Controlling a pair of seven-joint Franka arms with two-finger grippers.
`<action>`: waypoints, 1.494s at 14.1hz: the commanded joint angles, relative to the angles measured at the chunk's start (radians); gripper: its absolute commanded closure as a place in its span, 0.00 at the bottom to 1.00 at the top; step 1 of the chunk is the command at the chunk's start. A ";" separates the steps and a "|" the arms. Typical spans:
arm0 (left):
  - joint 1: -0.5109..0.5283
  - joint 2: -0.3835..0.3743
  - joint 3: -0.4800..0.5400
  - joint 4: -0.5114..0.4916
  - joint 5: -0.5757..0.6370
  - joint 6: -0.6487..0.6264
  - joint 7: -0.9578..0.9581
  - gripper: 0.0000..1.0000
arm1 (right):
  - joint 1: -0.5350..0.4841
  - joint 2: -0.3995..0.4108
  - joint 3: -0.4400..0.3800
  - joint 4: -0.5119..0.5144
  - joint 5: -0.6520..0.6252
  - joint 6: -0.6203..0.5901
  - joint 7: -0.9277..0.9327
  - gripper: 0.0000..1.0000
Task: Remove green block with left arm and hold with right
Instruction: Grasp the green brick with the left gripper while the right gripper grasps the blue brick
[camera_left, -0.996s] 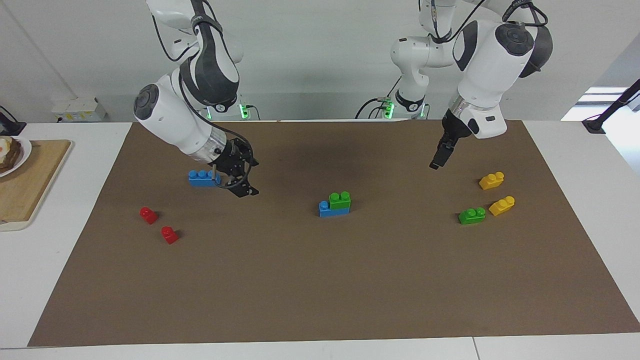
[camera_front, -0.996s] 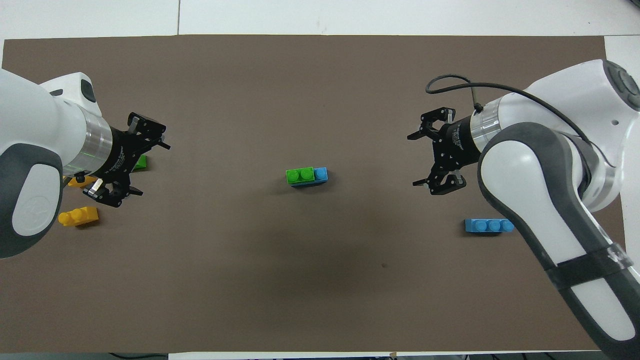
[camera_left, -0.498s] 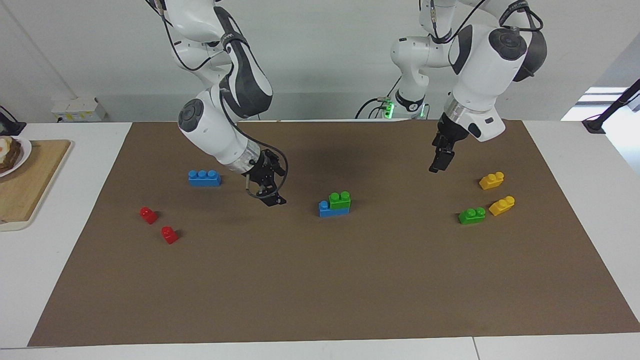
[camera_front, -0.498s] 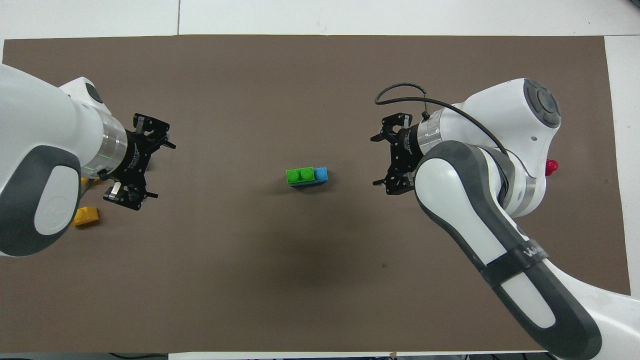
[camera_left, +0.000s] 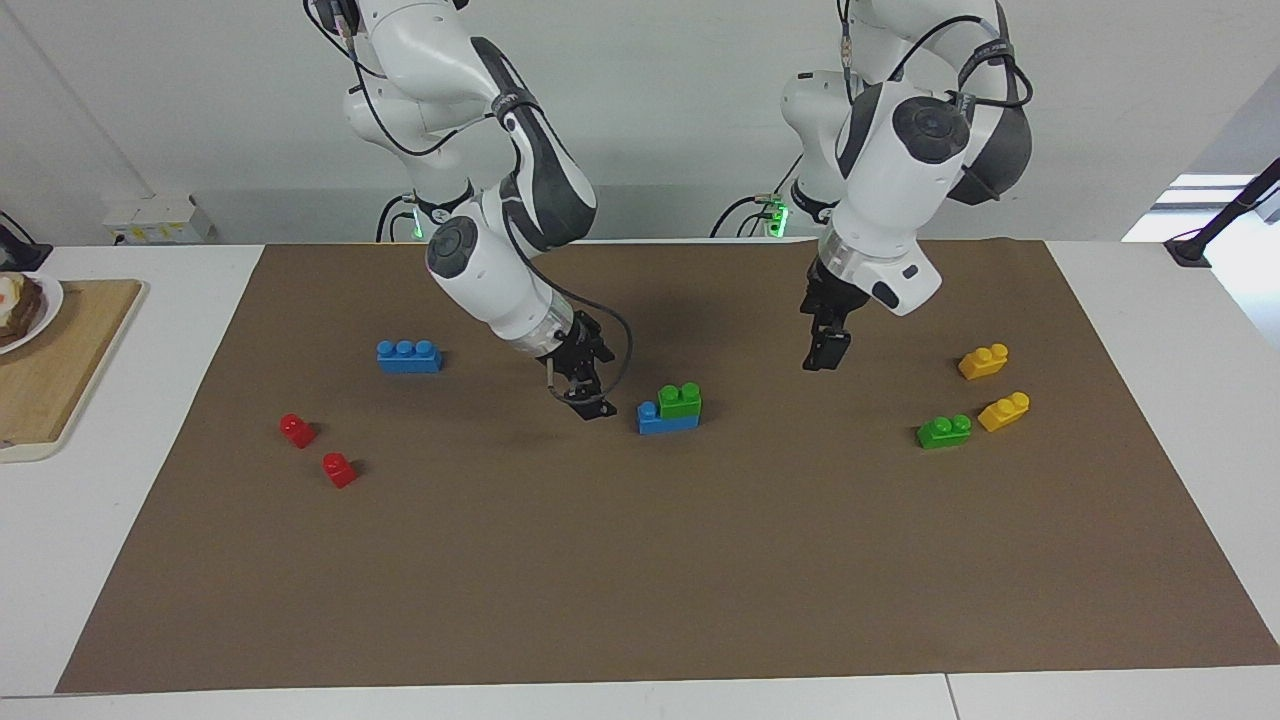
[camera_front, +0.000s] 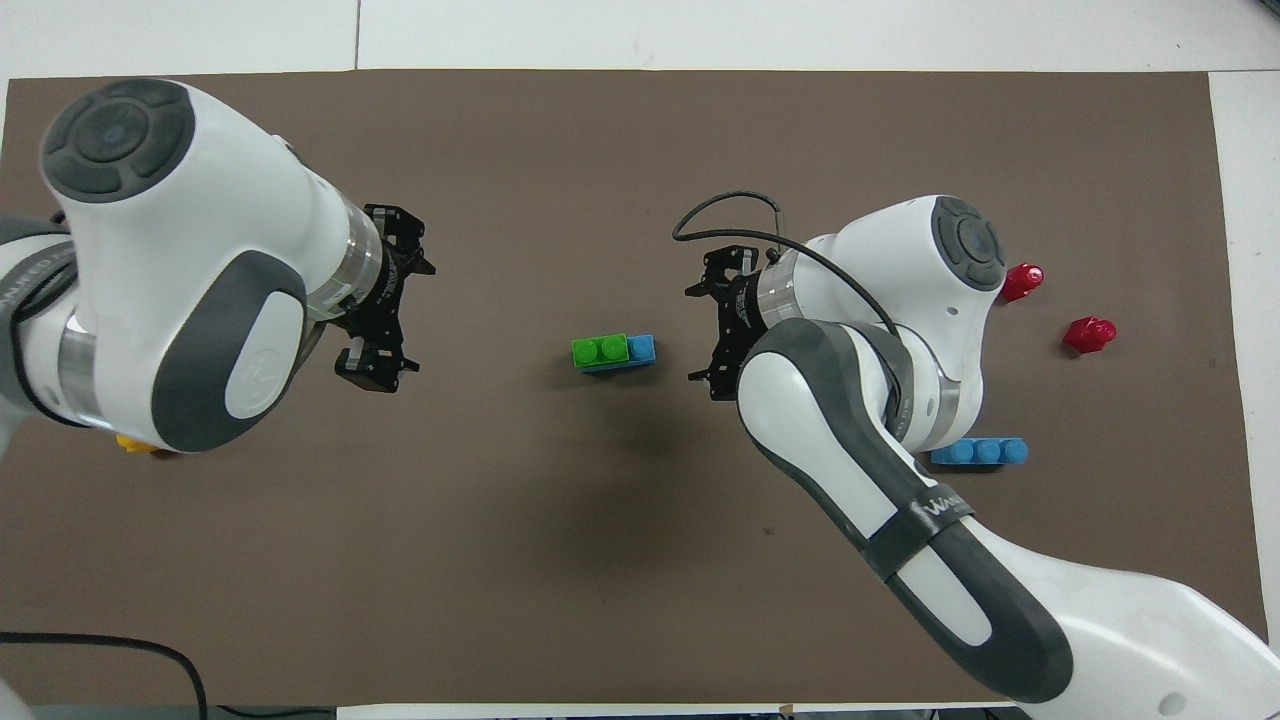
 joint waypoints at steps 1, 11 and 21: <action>-0.079 0.072 0.016 0.080 0.029 -0.014 -0.110 0.00 | 0.019 0.047 -0.002 0.006 0.029 0.053 -0.001 0.00; -0.256 0.252 0.014 0.194 0.076 0.068 -0.516 0.00 | 0.054 0.102 0.000 0.006 0.043 0.156 -0.001 0.00; -0.232 0.232 0.020 0.069 0.093 0.182 -0.573 0.00 | 0.106 0.151 0.000 0.006 0.070 0.241 0.002 0.00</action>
